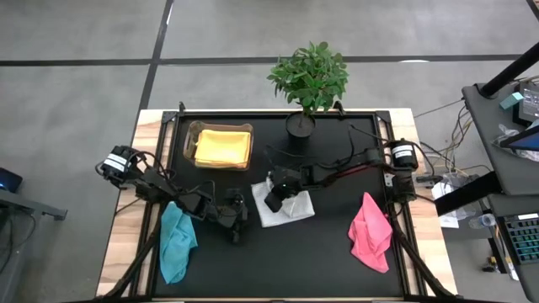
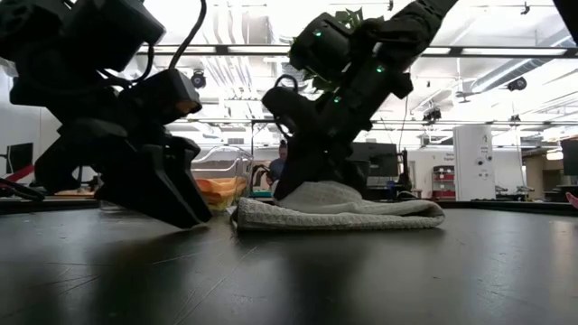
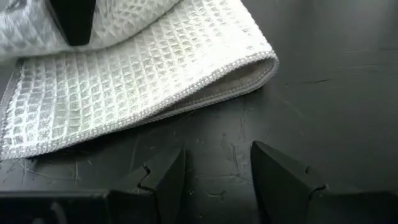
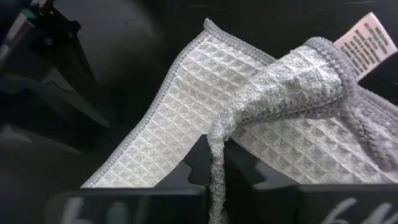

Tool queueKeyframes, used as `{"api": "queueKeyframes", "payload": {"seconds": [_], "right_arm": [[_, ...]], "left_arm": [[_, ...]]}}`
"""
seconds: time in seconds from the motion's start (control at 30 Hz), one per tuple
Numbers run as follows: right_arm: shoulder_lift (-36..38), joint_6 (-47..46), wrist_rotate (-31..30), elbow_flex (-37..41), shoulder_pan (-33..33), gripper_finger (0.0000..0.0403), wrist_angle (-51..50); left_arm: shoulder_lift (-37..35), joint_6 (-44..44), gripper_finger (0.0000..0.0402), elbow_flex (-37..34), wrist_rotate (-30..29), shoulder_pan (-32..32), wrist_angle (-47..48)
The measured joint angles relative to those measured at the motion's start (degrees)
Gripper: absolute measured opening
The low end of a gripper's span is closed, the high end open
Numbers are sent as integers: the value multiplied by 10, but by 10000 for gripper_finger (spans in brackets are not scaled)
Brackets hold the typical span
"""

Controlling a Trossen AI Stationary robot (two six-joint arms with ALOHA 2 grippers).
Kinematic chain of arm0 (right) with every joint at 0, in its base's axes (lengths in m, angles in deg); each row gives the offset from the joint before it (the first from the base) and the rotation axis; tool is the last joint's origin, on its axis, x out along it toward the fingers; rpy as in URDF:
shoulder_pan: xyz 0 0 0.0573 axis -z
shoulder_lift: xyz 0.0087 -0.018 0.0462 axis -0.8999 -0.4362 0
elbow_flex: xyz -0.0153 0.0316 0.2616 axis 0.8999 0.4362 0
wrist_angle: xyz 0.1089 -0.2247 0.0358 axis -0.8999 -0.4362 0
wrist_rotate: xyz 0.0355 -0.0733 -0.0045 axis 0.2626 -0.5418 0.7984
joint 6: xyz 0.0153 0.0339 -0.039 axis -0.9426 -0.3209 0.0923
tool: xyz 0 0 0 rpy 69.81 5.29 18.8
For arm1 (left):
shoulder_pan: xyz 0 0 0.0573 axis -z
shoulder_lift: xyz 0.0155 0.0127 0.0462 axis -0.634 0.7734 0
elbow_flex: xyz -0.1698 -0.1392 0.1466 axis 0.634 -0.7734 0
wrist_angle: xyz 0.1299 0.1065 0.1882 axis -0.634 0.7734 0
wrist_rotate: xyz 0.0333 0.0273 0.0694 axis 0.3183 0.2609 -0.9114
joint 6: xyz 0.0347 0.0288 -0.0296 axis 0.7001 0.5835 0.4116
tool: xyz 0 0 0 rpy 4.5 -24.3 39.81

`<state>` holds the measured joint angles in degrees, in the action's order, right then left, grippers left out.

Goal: Fold microfiber towels
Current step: Fold the gray towel

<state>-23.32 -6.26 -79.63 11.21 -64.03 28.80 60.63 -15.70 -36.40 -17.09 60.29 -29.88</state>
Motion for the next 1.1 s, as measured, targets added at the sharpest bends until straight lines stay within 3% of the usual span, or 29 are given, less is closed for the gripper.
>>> {"api": "queueKeyframes", "payload": {"seconds": [0.13,0.37,0.53,0.7,0.87,1.1], "right_arm": [[-10,1,1,-17,0,40,-3],[-10,4,4,-31,-10,134,-2],[-10,0,0,-38,-24,175,-1],[-10,-3,-6,-38,-38,184,-1],[-10,-7,-61,-38,-44,185,-4],[-10,3,-61,-38,-50,171,-4]], "left_arm": [[0,0,171,0,0,0,-2],[1,0,171,0,0,-1,-5],[16,-2,171,0,0,-4,-30],[27,-1,171,1,0,-4,-54],[27,-2,171,2,0,-4,-58],[27,-2,171,2,0,-5,-58]]}}
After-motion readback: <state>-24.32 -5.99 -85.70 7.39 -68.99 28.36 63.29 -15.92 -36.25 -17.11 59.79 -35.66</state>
